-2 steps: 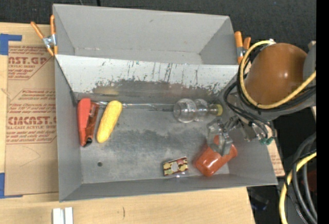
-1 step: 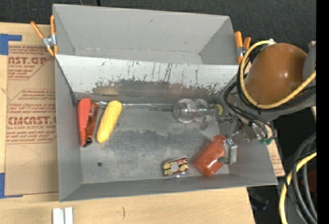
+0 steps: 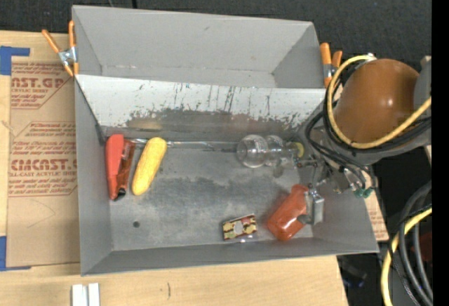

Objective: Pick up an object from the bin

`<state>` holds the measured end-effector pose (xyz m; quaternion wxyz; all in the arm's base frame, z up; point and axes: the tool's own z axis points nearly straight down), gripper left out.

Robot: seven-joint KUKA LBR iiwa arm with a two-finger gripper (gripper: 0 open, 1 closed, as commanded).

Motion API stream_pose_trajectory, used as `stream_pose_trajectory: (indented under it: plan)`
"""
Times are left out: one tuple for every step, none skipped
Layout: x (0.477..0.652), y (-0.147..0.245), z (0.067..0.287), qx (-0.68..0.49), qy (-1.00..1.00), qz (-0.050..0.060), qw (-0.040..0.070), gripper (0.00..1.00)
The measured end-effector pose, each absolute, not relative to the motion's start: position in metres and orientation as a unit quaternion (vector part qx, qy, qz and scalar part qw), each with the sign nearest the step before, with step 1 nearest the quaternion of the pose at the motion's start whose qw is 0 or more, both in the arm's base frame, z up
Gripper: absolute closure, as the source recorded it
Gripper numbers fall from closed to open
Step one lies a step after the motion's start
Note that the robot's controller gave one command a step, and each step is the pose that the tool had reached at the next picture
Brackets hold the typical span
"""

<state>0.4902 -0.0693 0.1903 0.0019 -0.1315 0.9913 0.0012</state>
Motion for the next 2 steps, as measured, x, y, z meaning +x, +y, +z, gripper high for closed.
stream_pose_trajectory:
  plan:
    - [0.49, -0.073, 0.16, -0.161, 0.987, 0.0, 0.004, 0.0]
    - [0.489, -0.081, 0.098, -0.223, 0.975, 0.001, 0.002, 1.0]
